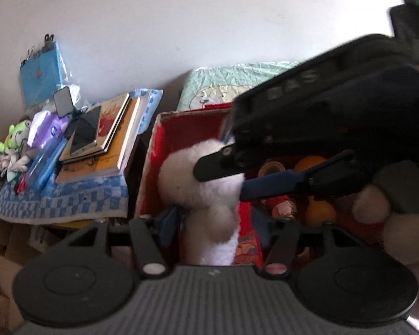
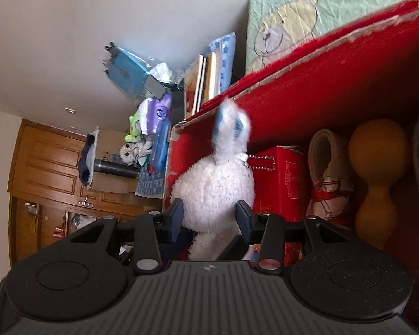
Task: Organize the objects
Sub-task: 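Carry the white bunny to the red box and release it inside, then move the right gripper back toward the pink teddy bear on the bed, then grasp the pink teddy bear with the right gripper and lift it, then carry the pink teddy bear into the red box and release it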
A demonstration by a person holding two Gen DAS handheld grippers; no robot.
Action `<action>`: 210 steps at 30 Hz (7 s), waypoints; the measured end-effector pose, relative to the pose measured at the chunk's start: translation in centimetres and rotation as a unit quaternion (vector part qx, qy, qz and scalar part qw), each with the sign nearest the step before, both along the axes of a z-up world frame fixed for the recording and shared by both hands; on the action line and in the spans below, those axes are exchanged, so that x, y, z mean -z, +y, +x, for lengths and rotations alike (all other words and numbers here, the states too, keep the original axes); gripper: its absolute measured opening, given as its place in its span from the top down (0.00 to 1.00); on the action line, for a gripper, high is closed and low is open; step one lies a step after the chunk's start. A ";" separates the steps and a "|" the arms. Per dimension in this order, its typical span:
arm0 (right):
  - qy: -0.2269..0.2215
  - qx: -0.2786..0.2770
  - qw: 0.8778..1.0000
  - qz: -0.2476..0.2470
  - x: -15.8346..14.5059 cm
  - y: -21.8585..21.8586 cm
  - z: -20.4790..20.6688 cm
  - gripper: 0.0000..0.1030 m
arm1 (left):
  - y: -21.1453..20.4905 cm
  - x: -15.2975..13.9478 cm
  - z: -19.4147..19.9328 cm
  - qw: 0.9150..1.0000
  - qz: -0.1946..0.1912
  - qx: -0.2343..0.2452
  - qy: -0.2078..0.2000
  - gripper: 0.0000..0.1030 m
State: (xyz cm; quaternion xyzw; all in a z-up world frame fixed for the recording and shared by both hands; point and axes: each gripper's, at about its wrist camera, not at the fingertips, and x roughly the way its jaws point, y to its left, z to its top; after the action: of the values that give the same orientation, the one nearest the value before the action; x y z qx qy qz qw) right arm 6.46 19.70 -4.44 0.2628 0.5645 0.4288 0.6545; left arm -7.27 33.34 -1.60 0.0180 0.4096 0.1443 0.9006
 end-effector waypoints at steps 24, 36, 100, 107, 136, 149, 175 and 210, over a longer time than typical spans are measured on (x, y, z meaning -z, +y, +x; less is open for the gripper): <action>-0.050 0.054 0.996 -0.040 -0.2 -1.3 0.4 0.40 | 0.8 -0.1 -0.4 0.999 -0.030 0.028 -0.006 0.31; -0.032 0.020 0.999 -0.030 1.0 1.7 0.2 0.57 | 0.2 -0.4 -1.5 1.000 -0.012 0.012 -0.002 0.33; -0.264 0.161 0.942 -0.130 -6.1 -28.8 -5.8 0.46 | -27.5 -4.8 1.5 0.998 -0.022 0.052 0.014 0.07; -0.243 0.188 0.940 -0.147 -5.2 -31.2 -5.5 0.46 | -29.6 -4.0 2.5 0.997 -0.023 0.068 0.036 0.05; -0.191 0.211 0.949 -0.132 -2.6 -36.8 -3.5 0.45 | -34.0 -2.2 4.7 0.995 -0.011 0.065 0.069 0.02; -0.169 0.238 0.949 -0.119 -2.0 -38.1 -2.5 0.45 | -34.2 -1.5 6.3 0.994 -0.014 0.078 0.078 0.03; -0.213 0.293 0.928 -0.090 -1.3 -40.4 5.7 0.46 | -30.8 -0.8 13.9 0.951 -0.248 0.177 0.052 0.07; -0.142 0.236 0.961 0.002 0.4 -39.1 3.0 0.74 | -32.0 -0.8 13.7 0.962 -0.186 0.198 0.036 0.56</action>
State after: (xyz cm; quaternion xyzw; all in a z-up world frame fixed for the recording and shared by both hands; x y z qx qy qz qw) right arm 9.42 -19.38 -4.84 0.3262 0.3868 0.2957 0.8103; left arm 6.38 1.31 -0.81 -0.0642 0.4492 -0.1169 0.8834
